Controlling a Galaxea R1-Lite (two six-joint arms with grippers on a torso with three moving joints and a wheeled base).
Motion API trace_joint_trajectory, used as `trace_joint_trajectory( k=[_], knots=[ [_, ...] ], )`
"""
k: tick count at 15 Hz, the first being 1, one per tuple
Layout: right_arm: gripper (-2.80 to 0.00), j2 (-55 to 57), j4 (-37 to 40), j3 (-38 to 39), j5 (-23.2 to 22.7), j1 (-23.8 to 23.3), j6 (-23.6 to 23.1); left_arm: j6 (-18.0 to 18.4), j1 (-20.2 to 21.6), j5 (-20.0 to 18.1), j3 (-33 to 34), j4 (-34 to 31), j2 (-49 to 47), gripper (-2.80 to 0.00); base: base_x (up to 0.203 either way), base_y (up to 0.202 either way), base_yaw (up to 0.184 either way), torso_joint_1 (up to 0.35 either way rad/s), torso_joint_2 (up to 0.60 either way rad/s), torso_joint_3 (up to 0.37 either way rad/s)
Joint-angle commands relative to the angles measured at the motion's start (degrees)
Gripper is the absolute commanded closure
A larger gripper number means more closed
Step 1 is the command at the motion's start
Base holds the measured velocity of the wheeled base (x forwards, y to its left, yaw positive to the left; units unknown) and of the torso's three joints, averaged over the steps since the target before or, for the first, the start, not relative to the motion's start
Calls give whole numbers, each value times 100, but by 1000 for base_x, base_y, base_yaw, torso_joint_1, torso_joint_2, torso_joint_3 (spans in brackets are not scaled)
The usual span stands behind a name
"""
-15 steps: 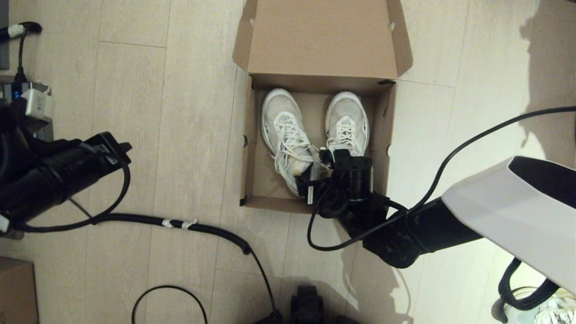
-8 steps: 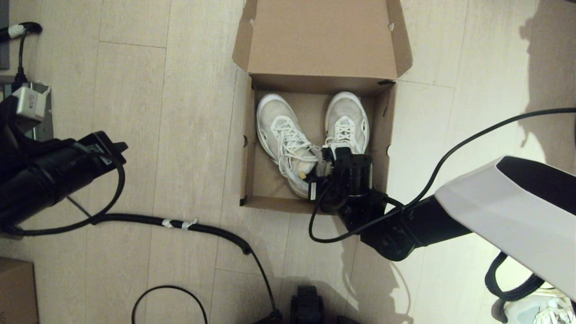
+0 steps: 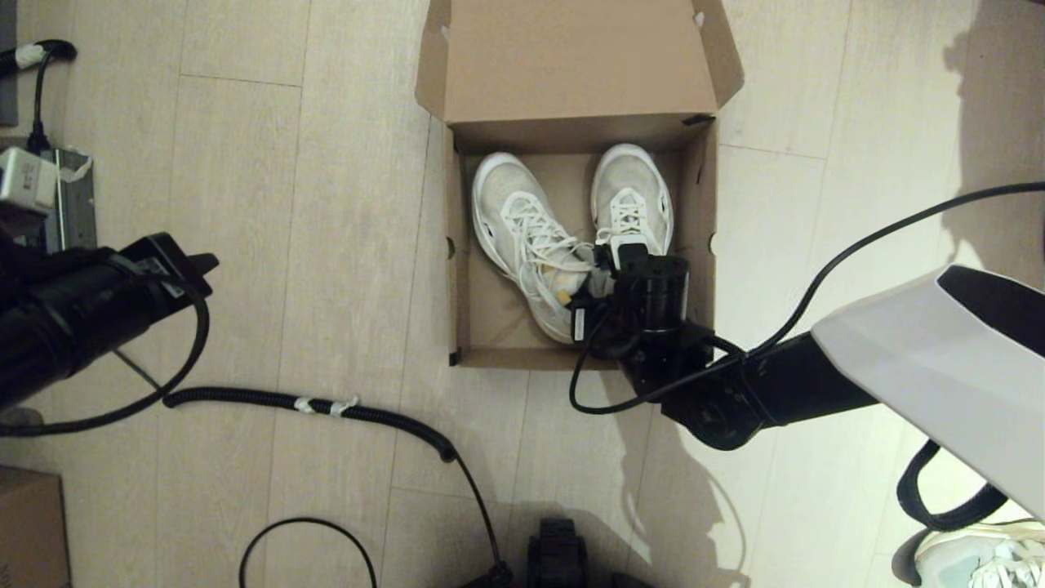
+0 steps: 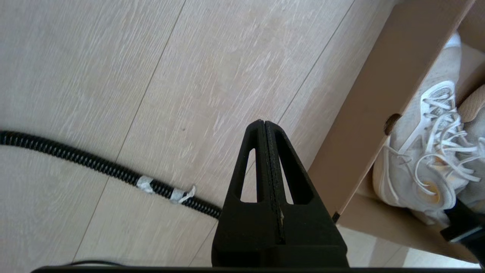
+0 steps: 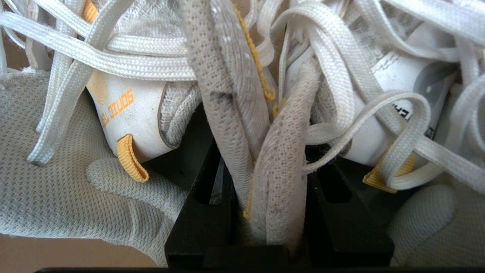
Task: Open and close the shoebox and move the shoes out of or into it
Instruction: Put the shoes out of the shoe box
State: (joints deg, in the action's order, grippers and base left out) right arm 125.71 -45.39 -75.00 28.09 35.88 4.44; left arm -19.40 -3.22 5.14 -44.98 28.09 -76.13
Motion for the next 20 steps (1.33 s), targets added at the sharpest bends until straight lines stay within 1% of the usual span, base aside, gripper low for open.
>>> trace_joint_trajectory(
  k=[1, 5, 7, 11, 14, 16, 18, 20],
  knots=[
    [0, -29, -33, 11, 13, 6, 5, -12, 5, 4, -2, -13, 107, 0, 0, 0, 0, 0, 0, 0],
    [0, -70, -32, 4, 21, -2, 5, -12, 5, 4, -35, -49, 126, 0, 0, 0, 0, 0, 0, 0],
    [0, -348, 13, 57, 21, 1, 4, -12, 5, 4, -19, -66, 206, 0, 0, 0, 0, 0, 0, 0],
    [0, -1271, 852, 21, -31, 58, 60, -12, -1, -4, -43, -214, 451, 0, 0, 0, 0, 0, 0, 0],
    [0, -1767, 1295, 25, -111, 218, 124, -47, -3, -13, -28, -269, 596, 0, 0, 0, 0, 0, 0, 0],
    [0, -2120, 1557, 24, -310, 367, 354, -47, -3, -13, -46, -269, 660, 0, 0, 0, 0, 0, 0, 0],
    [0, -2662, 2170, -12, -509, 504, 497, -38, -12, -27, -37, -296, 754, 0, 0, 0, 0, 0, 0, 0],
    [0, -3162, 2828, -102, -772, 632, 826, -43, -19, -40, -32, -381, 825, 0, 0, 0, 0, 0, 0, 0]
  ],
)
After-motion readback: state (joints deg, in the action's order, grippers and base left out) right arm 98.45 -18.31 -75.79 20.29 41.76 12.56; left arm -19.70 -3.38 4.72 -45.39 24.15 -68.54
